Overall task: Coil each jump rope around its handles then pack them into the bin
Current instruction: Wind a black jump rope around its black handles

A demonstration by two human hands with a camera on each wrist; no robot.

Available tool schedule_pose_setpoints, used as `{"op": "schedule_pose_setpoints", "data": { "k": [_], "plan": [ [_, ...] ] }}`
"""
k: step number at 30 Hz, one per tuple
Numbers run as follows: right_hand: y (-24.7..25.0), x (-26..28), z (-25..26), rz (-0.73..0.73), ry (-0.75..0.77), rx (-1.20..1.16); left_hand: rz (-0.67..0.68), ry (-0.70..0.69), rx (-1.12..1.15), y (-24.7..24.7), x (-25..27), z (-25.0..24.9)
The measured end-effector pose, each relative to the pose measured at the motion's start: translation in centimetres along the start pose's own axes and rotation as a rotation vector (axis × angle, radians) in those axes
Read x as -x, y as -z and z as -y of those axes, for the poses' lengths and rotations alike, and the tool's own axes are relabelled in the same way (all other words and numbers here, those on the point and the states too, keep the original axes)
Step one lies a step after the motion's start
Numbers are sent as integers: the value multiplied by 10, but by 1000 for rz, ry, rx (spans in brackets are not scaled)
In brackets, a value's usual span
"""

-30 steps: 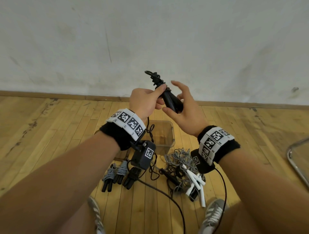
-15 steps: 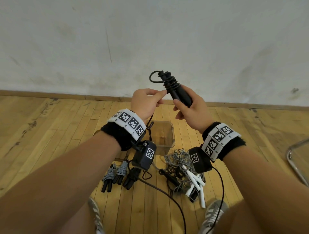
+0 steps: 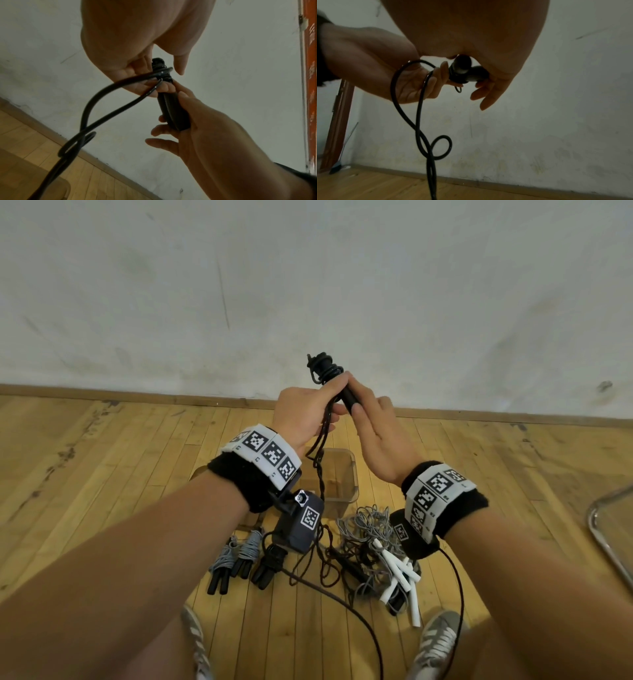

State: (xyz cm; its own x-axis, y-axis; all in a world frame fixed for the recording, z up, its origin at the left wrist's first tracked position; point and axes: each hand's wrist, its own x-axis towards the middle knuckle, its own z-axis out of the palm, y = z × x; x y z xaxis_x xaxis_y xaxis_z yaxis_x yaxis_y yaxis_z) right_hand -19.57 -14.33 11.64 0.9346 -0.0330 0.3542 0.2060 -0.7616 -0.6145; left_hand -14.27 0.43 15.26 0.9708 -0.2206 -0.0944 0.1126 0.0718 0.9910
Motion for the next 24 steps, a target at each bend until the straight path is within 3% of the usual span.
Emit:
{"op": "schedule_pose_setpoints", "data": {
  "k": [4, 7, 9, 11, 15, 20, 24],
  "plan": [
    [1, 0, 8, 3, 20, -171, -61, -27, -6, 3, -5, 5],
    [10, -2, 12, -31, -166, -499, 25, -19, -1, 1, -4, 0],
    [16, -3, 17, 8, -300, -706, 61, -8, 22, 0, -3, -3],
    [18, -3, 20, 78, -340, -796, 95, -26, -6, 0, -4, -3],
    [20, -2, 15, 104, -328, -802, 107, -25, -141, 3, -5, 1],
    [19, -4, 6, 25, -239, -572, 7, -81, -260, 5, -5, 8],
    [18, -8, -2, -24, -203, -449, 32, -76, -206, 2, -4, 6]
  ]
}}
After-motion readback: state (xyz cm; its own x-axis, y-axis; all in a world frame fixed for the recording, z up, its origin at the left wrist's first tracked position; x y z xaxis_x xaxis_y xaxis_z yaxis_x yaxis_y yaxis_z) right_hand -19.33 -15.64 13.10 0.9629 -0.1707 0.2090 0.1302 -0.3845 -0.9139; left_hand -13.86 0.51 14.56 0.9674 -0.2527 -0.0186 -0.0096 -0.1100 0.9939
